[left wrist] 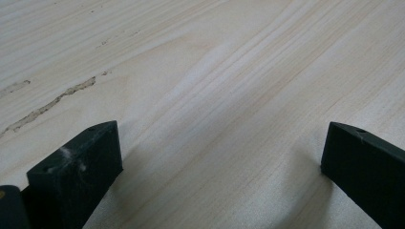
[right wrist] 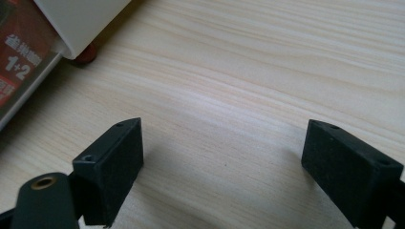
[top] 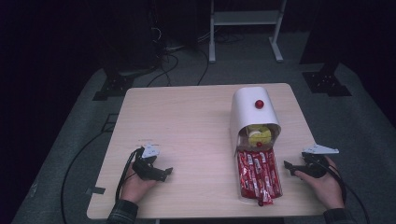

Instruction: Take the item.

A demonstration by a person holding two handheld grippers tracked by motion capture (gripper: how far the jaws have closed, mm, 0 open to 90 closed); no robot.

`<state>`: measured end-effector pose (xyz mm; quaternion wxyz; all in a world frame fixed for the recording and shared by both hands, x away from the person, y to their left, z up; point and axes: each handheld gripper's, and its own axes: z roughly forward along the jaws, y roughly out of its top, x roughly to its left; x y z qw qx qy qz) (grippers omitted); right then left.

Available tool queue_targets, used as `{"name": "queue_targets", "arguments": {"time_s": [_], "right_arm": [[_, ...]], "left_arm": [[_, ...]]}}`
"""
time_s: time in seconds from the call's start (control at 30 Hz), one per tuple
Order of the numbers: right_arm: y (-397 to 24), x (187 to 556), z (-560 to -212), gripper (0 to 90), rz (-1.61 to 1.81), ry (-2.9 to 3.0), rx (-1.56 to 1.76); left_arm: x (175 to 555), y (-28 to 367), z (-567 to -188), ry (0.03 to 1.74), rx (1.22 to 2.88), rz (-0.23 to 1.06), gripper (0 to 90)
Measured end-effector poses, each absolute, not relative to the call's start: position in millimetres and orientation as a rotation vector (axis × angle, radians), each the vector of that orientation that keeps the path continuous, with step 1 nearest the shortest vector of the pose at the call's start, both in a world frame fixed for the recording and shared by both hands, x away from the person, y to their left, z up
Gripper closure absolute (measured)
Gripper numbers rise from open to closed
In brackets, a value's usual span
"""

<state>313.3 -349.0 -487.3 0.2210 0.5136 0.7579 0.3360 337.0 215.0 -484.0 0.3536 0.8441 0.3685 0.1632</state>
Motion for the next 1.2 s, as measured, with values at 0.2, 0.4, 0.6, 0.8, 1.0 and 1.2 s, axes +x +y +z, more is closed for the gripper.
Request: {"name": "queue_targets", "arguments": {"time_s": [0.2,0.4,0.6,0.8,1.0,1.2], "right_arm": [[-349.0,312.7,-487.3,12.5,0.926,2.095,1.425],[-349.3,312.4,-487.3,13.6,0.927,2.088,1.426],[-350.9,310.6,-486.6,20.6,0.935,2.083,1.419],[-349.7,310.7,-484.1,27.8,0.93,2.09,1.421],[-352.0,309.4,-482.5,31.5,0.946,2.089,1.447],[-353.5,307.2,-478.5,33.9,0.966,2.073,1.448]], "left_arm": [[338.1,214.9,-483.8,0.948,2.188,0.418,0.0],[338.2,215.0,-483.8,0.945,2.189,0.42,0.0],[338.0,214.7,-483.9,0.948,2.186,0.419,0.0],[337.7,214.7,-484.0,0.947,2.185,0.417,0.0],[337.7,214.7,-484.0,0.947,2.185,0.417,0.0],[337.7,214.7,-484.0,0.948,2.185,0.417,0.0]]}}
